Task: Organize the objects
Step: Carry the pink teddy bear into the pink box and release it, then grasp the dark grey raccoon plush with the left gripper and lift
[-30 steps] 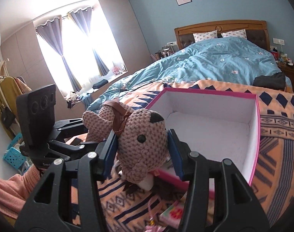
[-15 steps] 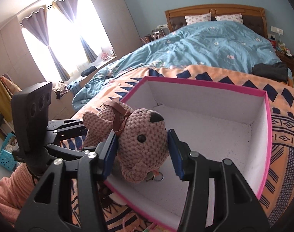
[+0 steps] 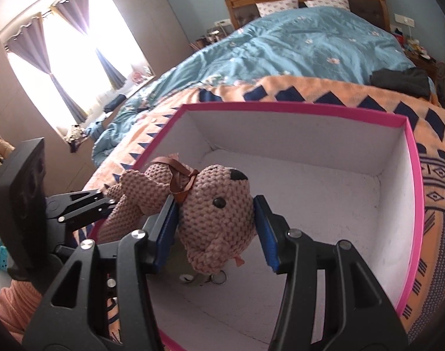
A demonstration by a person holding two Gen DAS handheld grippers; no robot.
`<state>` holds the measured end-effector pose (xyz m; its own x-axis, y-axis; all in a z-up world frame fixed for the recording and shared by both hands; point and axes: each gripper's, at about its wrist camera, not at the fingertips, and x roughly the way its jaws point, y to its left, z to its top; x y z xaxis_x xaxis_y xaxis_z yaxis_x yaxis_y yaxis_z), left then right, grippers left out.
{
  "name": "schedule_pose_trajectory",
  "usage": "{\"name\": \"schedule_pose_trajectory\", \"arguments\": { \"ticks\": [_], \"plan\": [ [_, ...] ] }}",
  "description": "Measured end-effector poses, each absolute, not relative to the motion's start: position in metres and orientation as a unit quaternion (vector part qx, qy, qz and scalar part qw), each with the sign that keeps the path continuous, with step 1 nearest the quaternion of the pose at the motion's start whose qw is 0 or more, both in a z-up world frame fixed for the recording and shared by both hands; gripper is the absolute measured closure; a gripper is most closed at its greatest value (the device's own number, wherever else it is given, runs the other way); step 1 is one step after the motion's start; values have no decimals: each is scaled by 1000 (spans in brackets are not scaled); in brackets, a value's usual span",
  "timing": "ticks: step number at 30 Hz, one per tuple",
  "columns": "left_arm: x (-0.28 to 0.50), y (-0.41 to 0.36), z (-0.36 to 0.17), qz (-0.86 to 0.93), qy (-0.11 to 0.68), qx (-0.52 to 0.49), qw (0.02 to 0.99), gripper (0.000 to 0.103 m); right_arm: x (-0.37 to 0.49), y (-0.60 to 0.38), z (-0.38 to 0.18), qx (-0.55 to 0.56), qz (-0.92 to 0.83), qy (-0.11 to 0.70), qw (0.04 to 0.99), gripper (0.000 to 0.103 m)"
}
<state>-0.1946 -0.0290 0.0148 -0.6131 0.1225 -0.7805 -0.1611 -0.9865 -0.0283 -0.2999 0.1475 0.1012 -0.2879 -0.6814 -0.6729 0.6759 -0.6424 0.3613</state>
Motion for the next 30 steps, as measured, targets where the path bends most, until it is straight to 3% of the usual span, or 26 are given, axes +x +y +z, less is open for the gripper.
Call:
{"name": "schedule_pose_trajectory", "arguments": {
  "ticks": [13,21,30],
  "plan": [
    [-174,-39,23,915,-3,-401,51,56,-291,143,95,427,-813,24,396,44],
    [-125,-60,48,941,-47,-326,82,39,-248,168,101,394,-813,13,428,43],
    [-61,-62,46,947,-56,-290,125,37,-174,210,111,348,-811,0,470,39]
  ]
}}
